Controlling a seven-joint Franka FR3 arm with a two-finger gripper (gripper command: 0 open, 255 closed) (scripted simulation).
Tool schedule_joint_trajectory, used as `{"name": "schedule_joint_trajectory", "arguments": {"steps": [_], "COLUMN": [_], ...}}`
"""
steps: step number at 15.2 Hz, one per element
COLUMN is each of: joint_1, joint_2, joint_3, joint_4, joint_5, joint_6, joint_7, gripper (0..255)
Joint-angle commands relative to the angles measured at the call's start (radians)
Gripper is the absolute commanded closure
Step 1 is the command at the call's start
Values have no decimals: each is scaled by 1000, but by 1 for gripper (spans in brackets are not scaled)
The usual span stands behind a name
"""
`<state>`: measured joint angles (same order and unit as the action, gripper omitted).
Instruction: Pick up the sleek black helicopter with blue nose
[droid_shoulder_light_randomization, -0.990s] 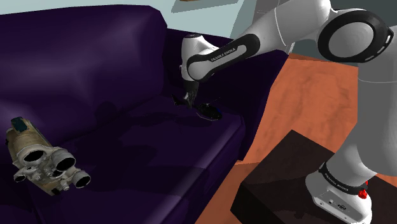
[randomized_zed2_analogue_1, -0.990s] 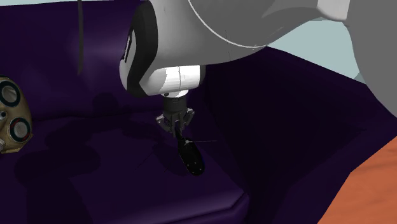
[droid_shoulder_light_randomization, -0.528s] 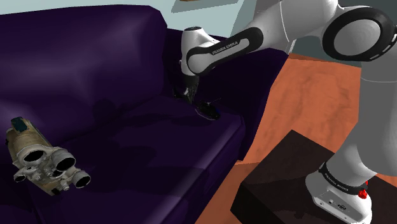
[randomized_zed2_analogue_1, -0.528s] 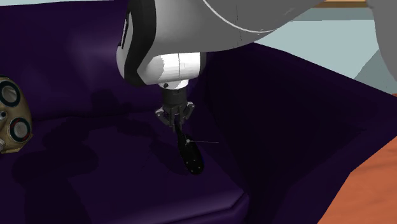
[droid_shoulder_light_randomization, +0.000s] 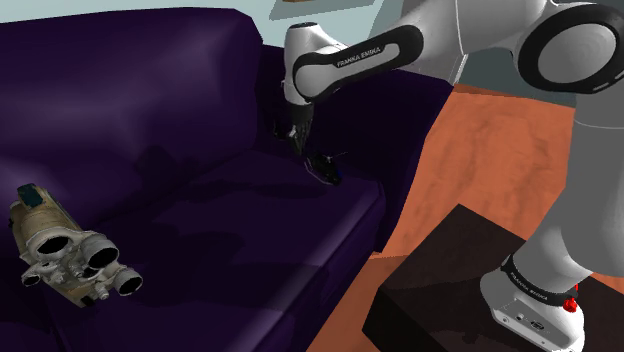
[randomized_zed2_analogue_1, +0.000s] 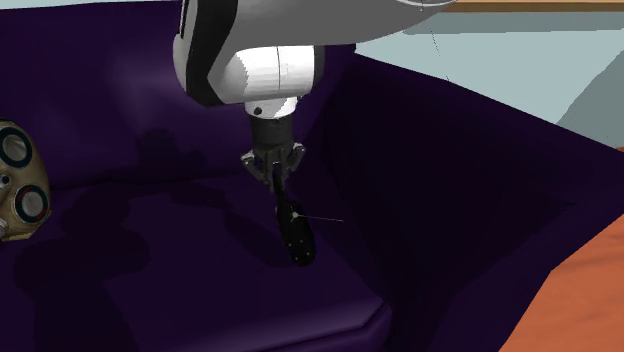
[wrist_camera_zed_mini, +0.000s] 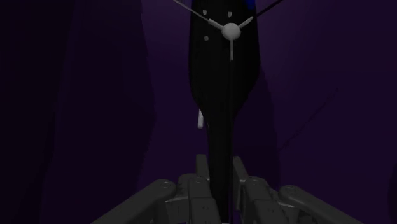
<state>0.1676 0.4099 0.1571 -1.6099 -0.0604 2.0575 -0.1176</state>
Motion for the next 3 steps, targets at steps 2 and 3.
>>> {"name": "schedule_joint_trajectory", "arguments": {"steps": [2, 3], "joint_1": [1, 1], "joint_2": [-7, -7], "joint_3": [1, 1], "joint_4": [24, 24], "joint_5": [1, 1], "joint_6": [-30, -30], "joint_7": [0, 0], "gripper": [255, 255]}}
